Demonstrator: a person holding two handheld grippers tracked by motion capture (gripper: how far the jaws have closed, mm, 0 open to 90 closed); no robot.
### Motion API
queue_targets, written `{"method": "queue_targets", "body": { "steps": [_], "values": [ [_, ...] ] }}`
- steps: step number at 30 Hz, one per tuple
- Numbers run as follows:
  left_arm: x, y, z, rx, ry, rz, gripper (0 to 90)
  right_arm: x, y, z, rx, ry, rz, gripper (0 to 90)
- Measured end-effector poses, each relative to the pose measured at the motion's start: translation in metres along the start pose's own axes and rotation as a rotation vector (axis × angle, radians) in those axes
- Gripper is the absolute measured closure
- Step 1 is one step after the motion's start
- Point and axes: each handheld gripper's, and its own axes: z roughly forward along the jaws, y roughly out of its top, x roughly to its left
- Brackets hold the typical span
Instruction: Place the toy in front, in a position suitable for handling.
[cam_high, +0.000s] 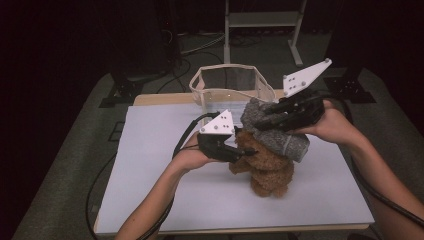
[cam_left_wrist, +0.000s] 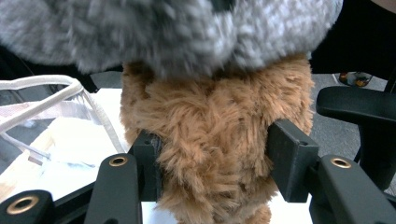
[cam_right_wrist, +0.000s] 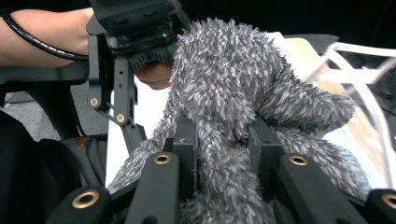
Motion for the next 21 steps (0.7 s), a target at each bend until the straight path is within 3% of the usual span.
{"method": "queue_targets", "body": {
  "steps": [5, 9, 11, 14, 17, 19, 21],
  "values": [
    [0.001, 0.002, 0.003, 0.0, -0.008, -0.001, 45.4, -0.008, -0.017, -0.023, -0.002, -0.041, 0.051, 68.8],
    [0.002, 0.004, 0.005, 0.01, -0.012, 0.004, 44.6, -0.01, -0.023, -0.026, -0.009, -0.034, 0.066, 68.8],
    [0.002, 0.007, 0.005, 0.021, -0.008, -0.004, 41.0, -0.01, -0.022, -0.022, -0.005, -0.032, 0.06, 68.8],
    [0.003, 0.01, 0.004, 0.029, -0.004, -0.032, 26.2, -0.01, -0.018, -0.011, -0.013, -0.014, 0.057, 68.8],
    [0.002, 0.012, 0.002, 0.04, 0.001, -0.028, 26.8, -0.009, -0.014, -0.003, -0.013, -0.001, 0.046, 68.8],
    [0.003, 0.008, 0.001, 0.055, 0.002, -0.025, 35.6, -0.006, -0.007, 0.009, -0.01, 0.025, 0.024, 68.7],
    [0.003, 0.005, -0.001, 0.06, -0.001, -0.017, 37.9, -0.005, -0.004, 0.013, -0.002, 0.034, 0.014, 68.8]
  ]
}}
